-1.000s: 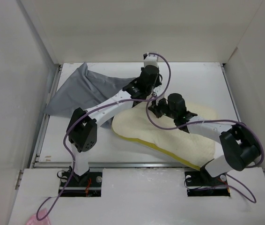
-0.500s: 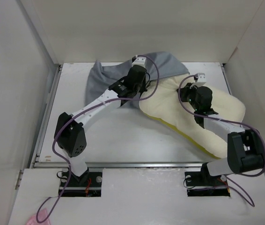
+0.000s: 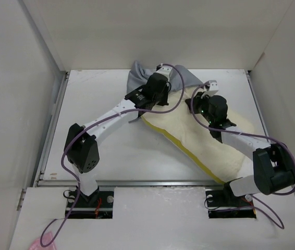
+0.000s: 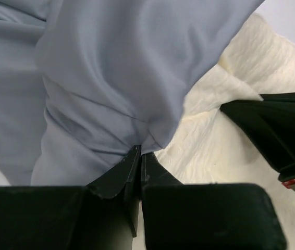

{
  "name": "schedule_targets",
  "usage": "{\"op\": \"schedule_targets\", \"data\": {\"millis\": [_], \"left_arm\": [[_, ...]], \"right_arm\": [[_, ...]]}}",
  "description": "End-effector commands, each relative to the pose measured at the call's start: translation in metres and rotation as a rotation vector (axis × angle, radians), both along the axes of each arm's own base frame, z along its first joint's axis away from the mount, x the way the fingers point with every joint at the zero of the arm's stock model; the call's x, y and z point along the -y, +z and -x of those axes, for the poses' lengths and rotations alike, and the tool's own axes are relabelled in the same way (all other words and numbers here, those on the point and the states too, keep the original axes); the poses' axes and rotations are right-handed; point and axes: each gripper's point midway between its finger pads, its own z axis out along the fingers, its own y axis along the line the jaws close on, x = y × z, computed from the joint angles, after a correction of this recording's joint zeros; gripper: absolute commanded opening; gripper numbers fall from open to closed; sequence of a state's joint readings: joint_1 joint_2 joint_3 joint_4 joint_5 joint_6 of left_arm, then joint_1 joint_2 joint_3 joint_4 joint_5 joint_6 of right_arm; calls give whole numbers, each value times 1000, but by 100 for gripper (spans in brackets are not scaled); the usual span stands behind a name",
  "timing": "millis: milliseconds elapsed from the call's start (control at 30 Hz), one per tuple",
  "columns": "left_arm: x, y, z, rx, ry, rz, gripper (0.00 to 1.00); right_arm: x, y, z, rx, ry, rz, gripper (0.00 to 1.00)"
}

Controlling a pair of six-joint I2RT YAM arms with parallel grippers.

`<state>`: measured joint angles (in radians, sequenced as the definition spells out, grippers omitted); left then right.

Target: Put the pillow into the pillowcase

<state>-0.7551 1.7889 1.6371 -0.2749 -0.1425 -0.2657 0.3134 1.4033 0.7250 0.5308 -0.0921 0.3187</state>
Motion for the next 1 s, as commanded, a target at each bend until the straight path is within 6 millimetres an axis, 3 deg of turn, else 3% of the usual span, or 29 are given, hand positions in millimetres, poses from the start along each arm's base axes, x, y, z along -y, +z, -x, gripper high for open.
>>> {"op": "schedule_targets", "data": {"millis": [0,33,133,167,233,267,367,400,500,600,700,833,867,933,967], "left_arm": [[-11,1,8,5,29,-11,0],[-19,-12,12,-11,43,-40,0],[-39,-14,22,-15,106,-38,0],[-49,-30,29,-39,125,-66,0],[-63,-28,37,-32,165,-62,0],[-72,-41,44,-62,187,-78,0],[-86,-49,55,-83,221,-92,0],[-91,-63,60,-112,226,-115,0],[-100,-76,68,-140,242,-146,0],[-91,-75,72,-153,215,-119,0],[-56,-51,80,-119,78,-39,0],[-3,13,81,-4,-105,95,0],[10,48,81,51,-142,155,0],[34,70,88,89,-225,184,0],[39,102,83,153,-238,214,0]], "right_arm": [[9,101,-28,233,-90,-104,0],[22,116,-36,245,-155,-106,0],[45,118,-47,212,-255,-116,0],[60,121,-54,200,-305,-124,0],[75,121,-61,177,-380,-154,0],[90,126,-67,179,-450,-168,0],[104,123,-76,149,-488,-213,0],[110,128,-77,151,-493,-229,0],[118,130,-85,132,-503,-306,0],[112,128,-90,115,-482,-339,0],[102,129,-93,126,-493,-354,0],[75,122,-92,132,-528,-357,0],[59,113,-91,116,-537,-349,0],[41,97,-91,88,-546,-344,0],[23,92,-86,77,-544,-352,0]]}}
